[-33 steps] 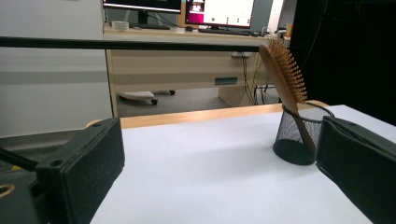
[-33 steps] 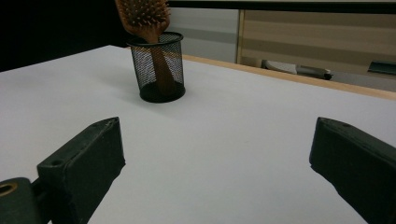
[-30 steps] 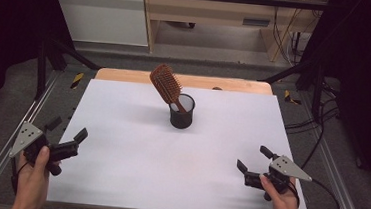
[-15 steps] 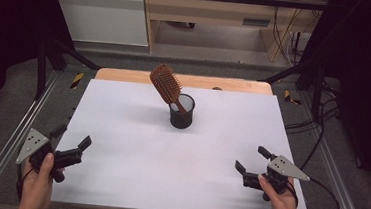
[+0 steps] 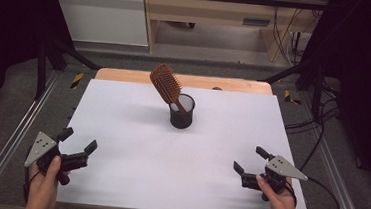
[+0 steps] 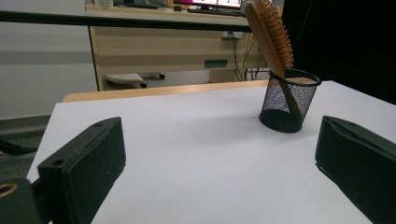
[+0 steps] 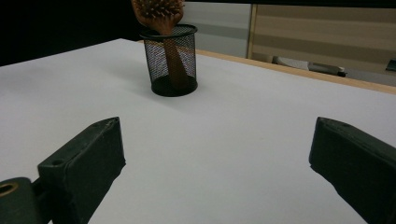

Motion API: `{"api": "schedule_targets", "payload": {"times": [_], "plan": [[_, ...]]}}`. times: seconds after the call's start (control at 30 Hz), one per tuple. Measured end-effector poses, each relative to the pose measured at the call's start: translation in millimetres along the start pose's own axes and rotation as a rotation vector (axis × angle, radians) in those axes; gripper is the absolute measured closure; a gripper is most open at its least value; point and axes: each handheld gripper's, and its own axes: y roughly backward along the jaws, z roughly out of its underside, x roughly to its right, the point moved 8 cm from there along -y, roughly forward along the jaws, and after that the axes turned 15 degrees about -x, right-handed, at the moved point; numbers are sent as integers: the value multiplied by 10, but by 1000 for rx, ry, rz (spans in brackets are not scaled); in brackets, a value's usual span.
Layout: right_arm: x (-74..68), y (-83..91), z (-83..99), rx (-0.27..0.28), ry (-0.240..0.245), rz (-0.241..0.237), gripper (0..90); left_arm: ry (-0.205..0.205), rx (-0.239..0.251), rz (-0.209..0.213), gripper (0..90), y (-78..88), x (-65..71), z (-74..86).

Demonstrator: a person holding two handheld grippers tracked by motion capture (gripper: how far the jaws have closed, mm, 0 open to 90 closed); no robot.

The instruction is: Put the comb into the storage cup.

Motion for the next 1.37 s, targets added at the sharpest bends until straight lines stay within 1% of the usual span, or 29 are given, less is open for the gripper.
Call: {"api": "schedule_targets", "payload": {"times": [0.23,0.37,0.5,0.53,0.57,0.63,0.7,0.87,1.03,1.07,1.13,1.17,1.2,1.23,1.27,1.33,1.37], "plan": [[-3,-5,5,-2,-3,-2,35,-11,-7,15,21,-42,72,47],[-10,-8,6,-2,0,-4,35,-16,-17,23,21,-75,124,103],[-10,-12,7,1,3,-4,35,-29,-20,29,23,-99,170,133],[-10,-13,8,1,3,-5,35,-33,-18,25,23,-98,173,133],[-10,-15,8,2,4,-5,35,-34,-17,35,23,-103,191,134],[-14,-20,8,3,6,-7,35,-33,-11,36,23,-103,207,136],[-17,-26,11,0,6,-8,34,-31,-5,56,23,-112,246,140],[-13,-44,12,1,4,-8,34,-43,10,75,23,-125,343,149],[6,-67,1,8,-4,0,36,-52,7,84,22,-138,427,182],[8,-74,-2,10,-7,1,36,-51,4,82,22,-142,434,193],[14,-94,-3,8,-8,3,37,-32,10,81,22,-145,440,204],[16,-105,-8,9,-11,5,37,-30,12,75,22,-143,437,199],[16,-116,-12,10,-10,5,37,-24,23,63,22,-131,423,180],[11,-125,-14,8,-9,6,37,-7,39,66,22,-122,416,155],[7,-136,-14,7,-8,6,37,1,47,62,22,-118,402,140],[4,-157,-17,5,-9,9,38,-15,42,37,22,-129,367,140],[5,-170,-20,5,-12,10,39,-14,41,33,23,-132,351,145]]}}
